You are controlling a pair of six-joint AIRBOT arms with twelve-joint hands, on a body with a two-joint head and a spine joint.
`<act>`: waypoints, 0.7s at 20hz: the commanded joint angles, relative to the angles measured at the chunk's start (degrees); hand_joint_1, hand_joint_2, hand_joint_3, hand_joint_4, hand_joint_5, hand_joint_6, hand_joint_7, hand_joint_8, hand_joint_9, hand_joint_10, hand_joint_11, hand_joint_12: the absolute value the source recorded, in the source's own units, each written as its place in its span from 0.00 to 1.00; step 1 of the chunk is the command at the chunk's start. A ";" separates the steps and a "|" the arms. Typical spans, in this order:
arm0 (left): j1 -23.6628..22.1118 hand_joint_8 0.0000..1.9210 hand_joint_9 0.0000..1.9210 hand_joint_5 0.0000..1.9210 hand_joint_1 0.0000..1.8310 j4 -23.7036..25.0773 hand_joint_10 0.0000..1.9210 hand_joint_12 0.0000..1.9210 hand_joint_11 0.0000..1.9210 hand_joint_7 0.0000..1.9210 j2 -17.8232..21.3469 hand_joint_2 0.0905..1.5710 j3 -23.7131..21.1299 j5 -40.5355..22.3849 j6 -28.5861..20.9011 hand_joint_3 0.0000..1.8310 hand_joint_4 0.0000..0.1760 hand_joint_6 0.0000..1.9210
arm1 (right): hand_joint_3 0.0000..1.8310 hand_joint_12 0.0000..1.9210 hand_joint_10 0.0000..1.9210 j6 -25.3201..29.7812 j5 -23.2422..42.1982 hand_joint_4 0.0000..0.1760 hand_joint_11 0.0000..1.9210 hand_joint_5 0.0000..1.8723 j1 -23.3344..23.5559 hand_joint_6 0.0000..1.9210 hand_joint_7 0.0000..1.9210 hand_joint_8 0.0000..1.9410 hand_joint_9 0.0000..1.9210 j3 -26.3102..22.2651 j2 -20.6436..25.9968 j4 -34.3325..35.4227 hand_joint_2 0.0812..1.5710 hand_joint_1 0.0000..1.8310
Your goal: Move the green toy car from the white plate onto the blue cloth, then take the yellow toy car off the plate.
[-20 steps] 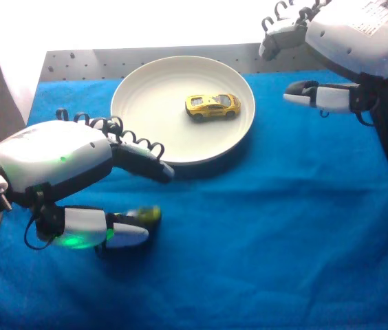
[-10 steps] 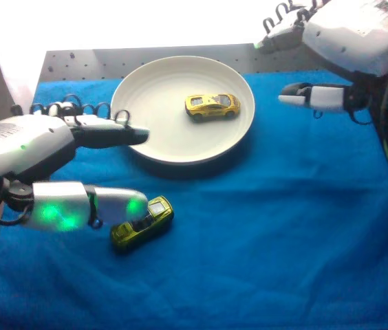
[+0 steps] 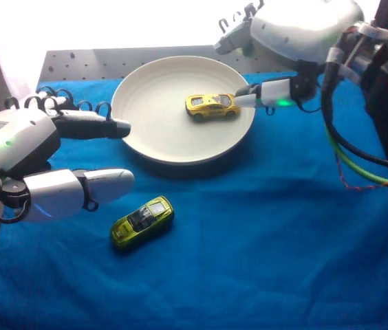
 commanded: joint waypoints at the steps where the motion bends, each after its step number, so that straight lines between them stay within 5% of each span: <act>1: -0.38 0.03 0.13 0.33 0.17 0.67 0.49 0.84 0.00 0.33 -0.35 0.67 -0.04 -7.64 -0.11 0.00 0.48 0.00 | 0.00 0.72 0.12 -0.37 6.38 0.00 0.13 0.38 1.53 0.00 0.38 0.02 0.36 0.62 -0.79 -0.24 0.65 0.46; 2: -0.37 0.03 0.13 0.33 0.17 0.64 0.48 0.84 0.00 0.33 -0.37 0.66 -0.04 -7.65 -0.11 0.00 0.59 0.00 | 0.00 0.74 0.10 -0.37 6.20 0.00 0.13 0.37 1.72 0.00 0.40 0.01 0.38 0.94 -1.19 -0.24 0.65 0.46; 3: -0.36 0.03 0.13 0.34 0.18 0.62 0.47 0.84 0.00 0.33 -0.53 0.67 -0.04 -7.73 -0.11 0.00 0.49 0.00 | 0.00 0.75 0.08 -0.38 5.65 0.00 0.12 0.38 2.13 0.00 0.39 0.00 0.38 1.73 -1.91 -0.25 0.64 0.46; 7: -0.37 0.04 0.10 0.35 0.20 0.61 0.64 0.94 0.00 0.34 -0.52 0.68 -0.03 -8.14 -0.11 0.00 0.48 0.00 | 0.00 0.78 0.08 -0.38 3.86 0.00 0.14 0.41 3.19 0.01 0.40 0.00 0.39 4.08 -3.74 -0.32 0.63 0.47; 12: -0.37 0.04 0.13 0.35 0.19 0.65 0.51 0.87 0.00 0.33 -0.46 0.67 -0.02 -8.64 -0.12 0.00 0.62 0.00 | 0.00 0.82 0.09 -0.38 1.08 0.00 0.11 0.40 3.25 0.00 0.41 0.00 0.39 7.24 -6.37 -0.32 0.62 0.45; 14: -0.37 0.05 0.13 0.35 0.18 0.69 0.54 0.89 0.00 0.33 -0.43 0.67 -0.02 -8.79 -0.12 0.00 0.62 0.00 | 0.00 0.79 0.09 -0.38 0.14 0.00 0.12 0.41 3.25 0.00 0.42 0.00 0.39 8.35 -6.96 -0.32 0.61 0.45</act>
